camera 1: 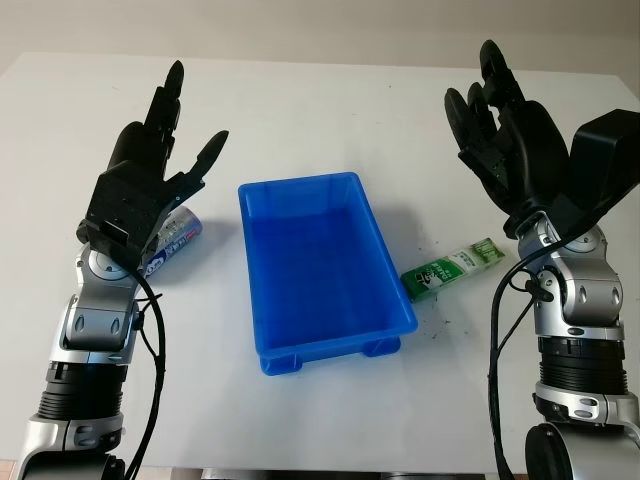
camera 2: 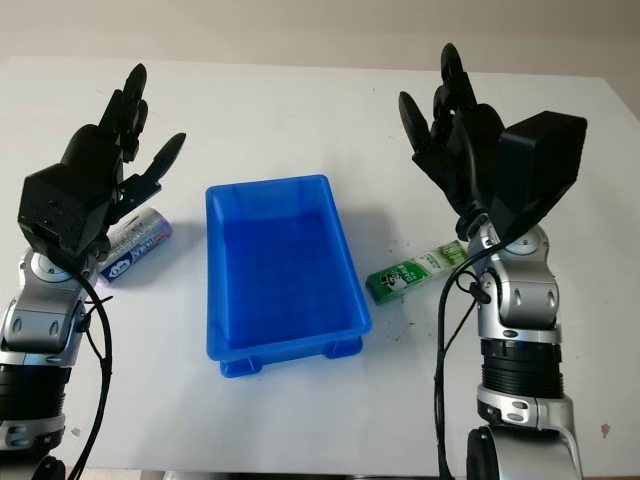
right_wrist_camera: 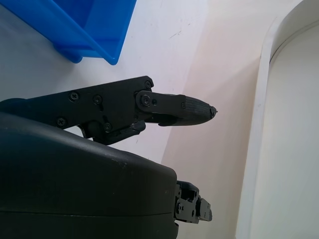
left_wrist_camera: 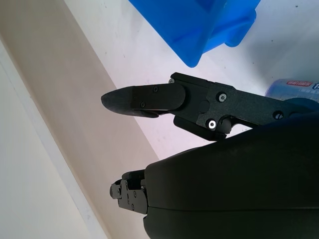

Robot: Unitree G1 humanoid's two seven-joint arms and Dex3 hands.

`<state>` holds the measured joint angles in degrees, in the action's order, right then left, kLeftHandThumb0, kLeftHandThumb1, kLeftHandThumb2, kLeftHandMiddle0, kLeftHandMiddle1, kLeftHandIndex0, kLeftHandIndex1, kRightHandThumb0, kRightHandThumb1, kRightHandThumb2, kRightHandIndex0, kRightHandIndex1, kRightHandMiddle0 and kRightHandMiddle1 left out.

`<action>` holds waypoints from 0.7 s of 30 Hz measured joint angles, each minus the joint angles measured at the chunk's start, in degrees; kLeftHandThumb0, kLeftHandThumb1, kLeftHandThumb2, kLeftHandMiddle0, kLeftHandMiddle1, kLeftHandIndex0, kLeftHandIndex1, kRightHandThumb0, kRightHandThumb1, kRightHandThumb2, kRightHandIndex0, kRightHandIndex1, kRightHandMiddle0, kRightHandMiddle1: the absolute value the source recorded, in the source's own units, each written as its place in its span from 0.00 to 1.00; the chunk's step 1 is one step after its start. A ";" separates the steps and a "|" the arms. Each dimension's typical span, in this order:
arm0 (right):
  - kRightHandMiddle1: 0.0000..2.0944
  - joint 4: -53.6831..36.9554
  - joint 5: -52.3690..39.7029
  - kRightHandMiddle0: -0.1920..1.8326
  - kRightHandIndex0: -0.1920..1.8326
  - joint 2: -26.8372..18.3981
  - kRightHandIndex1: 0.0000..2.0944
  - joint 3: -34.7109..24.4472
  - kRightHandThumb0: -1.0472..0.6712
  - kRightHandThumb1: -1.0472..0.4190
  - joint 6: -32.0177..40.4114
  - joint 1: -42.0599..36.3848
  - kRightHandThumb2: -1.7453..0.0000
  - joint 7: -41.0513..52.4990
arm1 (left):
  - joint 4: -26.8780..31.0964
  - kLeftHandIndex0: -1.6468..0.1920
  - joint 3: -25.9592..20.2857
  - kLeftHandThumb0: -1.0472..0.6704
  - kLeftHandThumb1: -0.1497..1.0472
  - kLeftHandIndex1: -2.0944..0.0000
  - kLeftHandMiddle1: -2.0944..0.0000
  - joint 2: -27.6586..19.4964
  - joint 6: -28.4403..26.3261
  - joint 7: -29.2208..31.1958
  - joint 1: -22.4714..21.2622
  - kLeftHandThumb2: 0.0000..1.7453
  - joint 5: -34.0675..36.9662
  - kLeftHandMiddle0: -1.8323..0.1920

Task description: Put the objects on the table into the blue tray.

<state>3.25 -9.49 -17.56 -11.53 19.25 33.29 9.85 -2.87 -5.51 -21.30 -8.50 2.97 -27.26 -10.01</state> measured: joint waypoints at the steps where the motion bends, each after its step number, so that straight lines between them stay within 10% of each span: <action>1: 0.00 -0.09 0.00 0.00 0.00 0.00 0.00 0.00 0.32 0.00 0.05 0.00 0.76 -0.03 | 0.09 0.89 0.00 0.31 1.00 0.97 0.97 0.01 -0.08 -0.01 0.11 0.22 0.09 0.89; 21: 0.00 -0.83 -0.18 0.01 0.01 -0.66 0.00 -0.04 0.32 0.00 1.03 -0.59 0.77 0.86 | 0.59 0.89 0.04 0.30 1.00 0.97 0.98 0.93 -1.36 -0.53 0.96 0.21 0.68 0.89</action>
<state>2.42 -9.67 -18.22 -11.57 20.29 32.70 10.72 -2.27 -5.47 -20.37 -9.86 2.43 -26.30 -9.33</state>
